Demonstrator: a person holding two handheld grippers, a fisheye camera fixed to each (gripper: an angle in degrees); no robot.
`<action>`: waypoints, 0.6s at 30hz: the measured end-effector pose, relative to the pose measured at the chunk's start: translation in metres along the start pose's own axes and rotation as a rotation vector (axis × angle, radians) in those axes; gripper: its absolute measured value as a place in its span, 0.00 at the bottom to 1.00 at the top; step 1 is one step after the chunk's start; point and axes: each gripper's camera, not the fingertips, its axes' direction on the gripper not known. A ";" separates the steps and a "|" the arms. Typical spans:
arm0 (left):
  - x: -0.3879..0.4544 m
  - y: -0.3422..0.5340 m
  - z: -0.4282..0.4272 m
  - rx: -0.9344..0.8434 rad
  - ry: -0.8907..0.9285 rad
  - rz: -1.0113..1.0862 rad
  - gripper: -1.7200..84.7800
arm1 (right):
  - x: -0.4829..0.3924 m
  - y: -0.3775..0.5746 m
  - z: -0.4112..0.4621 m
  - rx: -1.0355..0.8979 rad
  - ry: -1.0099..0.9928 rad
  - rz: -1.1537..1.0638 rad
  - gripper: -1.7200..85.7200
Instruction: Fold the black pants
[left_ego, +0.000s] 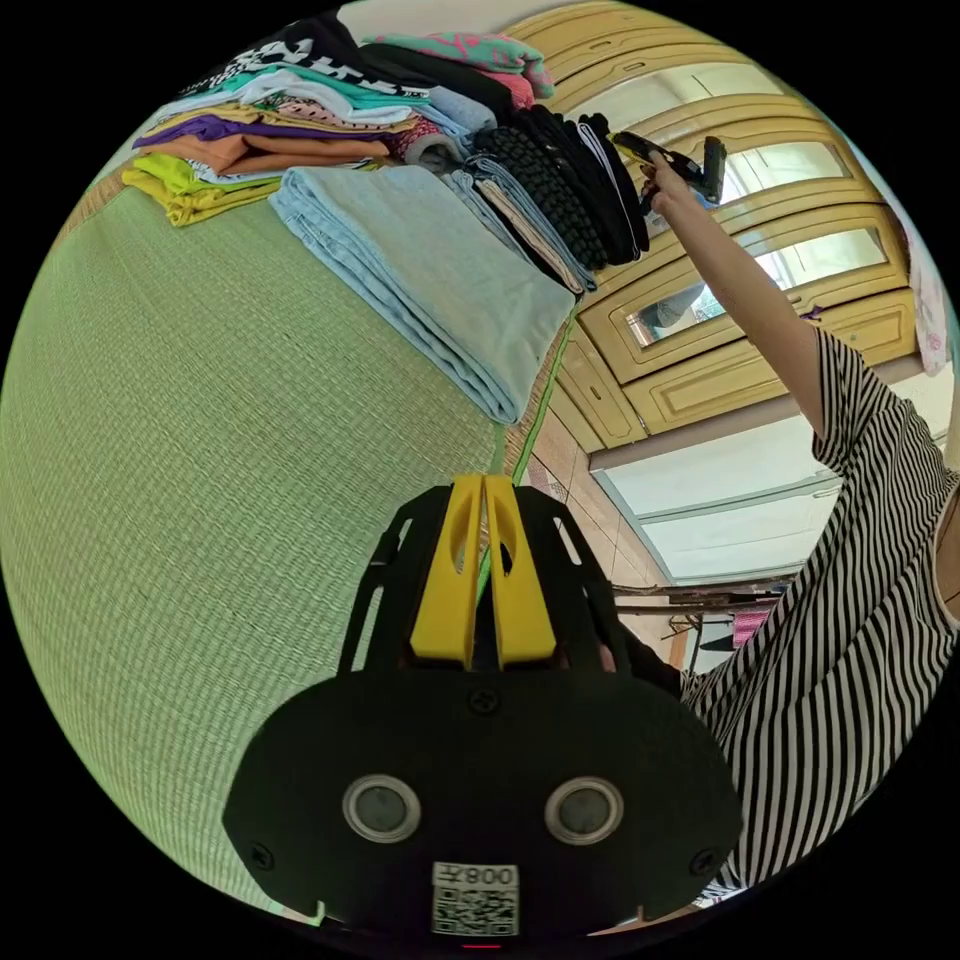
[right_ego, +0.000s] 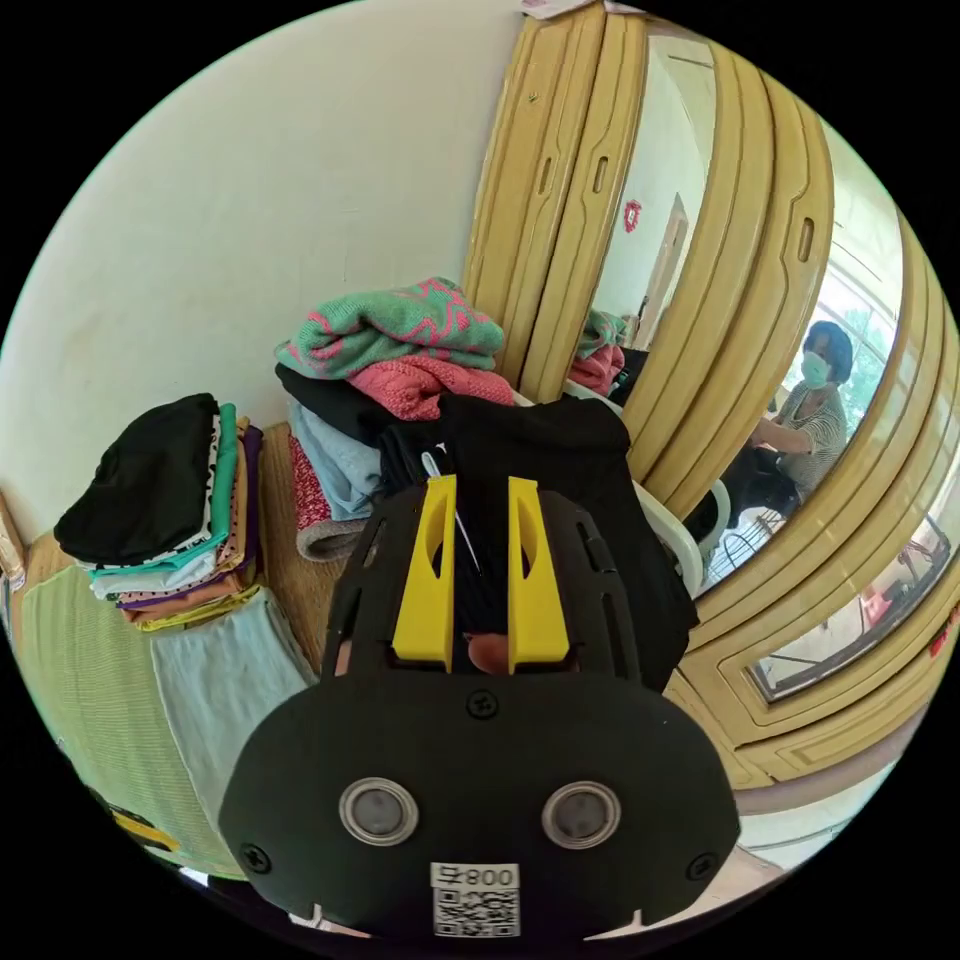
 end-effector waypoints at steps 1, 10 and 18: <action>0.000 0.003 -0.002 0.002 0.003 0.000 0.02 | 0.000 -0.001 0.000 -0.010 0.031 0.013 0.11; -0.004 0.056 -0.026 0.000 0.077 -0.011 0.02 | 0.013 0.008 -0.012 -0.030 -0.014 0.056 0.07; -0.009 0.125 -0.072 0.042 0.116 -0.048 0.02 | 0.078 0.040 -0.066 0.080 -0.309 0.320 0.05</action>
